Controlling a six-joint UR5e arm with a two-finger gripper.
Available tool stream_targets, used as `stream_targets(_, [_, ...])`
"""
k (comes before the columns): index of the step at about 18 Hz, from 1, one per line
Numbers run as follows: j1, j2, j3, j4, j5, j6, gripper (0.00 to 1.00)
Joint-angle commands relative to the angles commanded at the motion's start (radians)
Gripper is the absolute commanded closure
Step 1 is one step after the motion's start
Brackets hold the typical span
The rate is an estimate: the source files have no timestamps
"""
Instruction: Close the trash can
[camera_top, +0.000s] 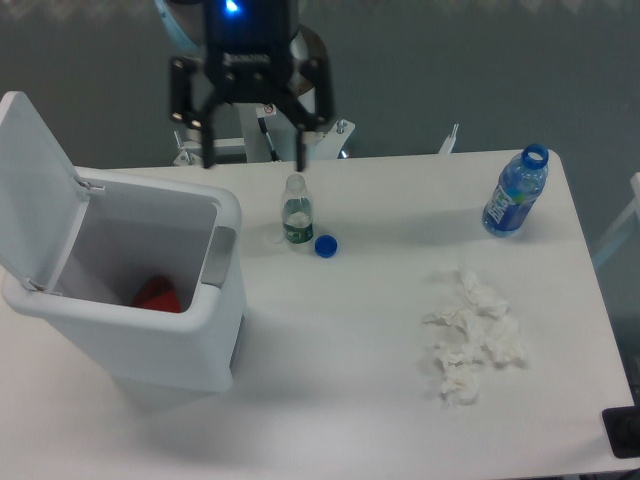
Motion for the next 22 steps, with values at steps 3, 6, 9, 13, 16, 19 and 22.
stream_targets(3, [-0.023, 0.018, 0.0, 0.0, -0.052, -0.013, 0.0])
stream_targets(6, [-0.051, 0.034, 0.002, 0.002, -0.115, -0.017, 0.0])
stream_targets(9, [-0.089, 0.035, 0.0, 0.003, -0.178, -0.016, 0.0])
stream_targets(13, [-0.146, 0.029, 0.0, 0.005, -0.238, -0.005, 0.0])
stream_targets(16, [-0.176, 0.031, 0.0, 0.008, -0.266, -0.003, 0.0])
stream_targets(19, [-0.21, 0.028, 0.0, 0.014, -0.275, -0.003, 0.0])
stream_targets(22, [-0.235, 0.011, -0.003, 0.015, -0.295, -0.003, 0.0])
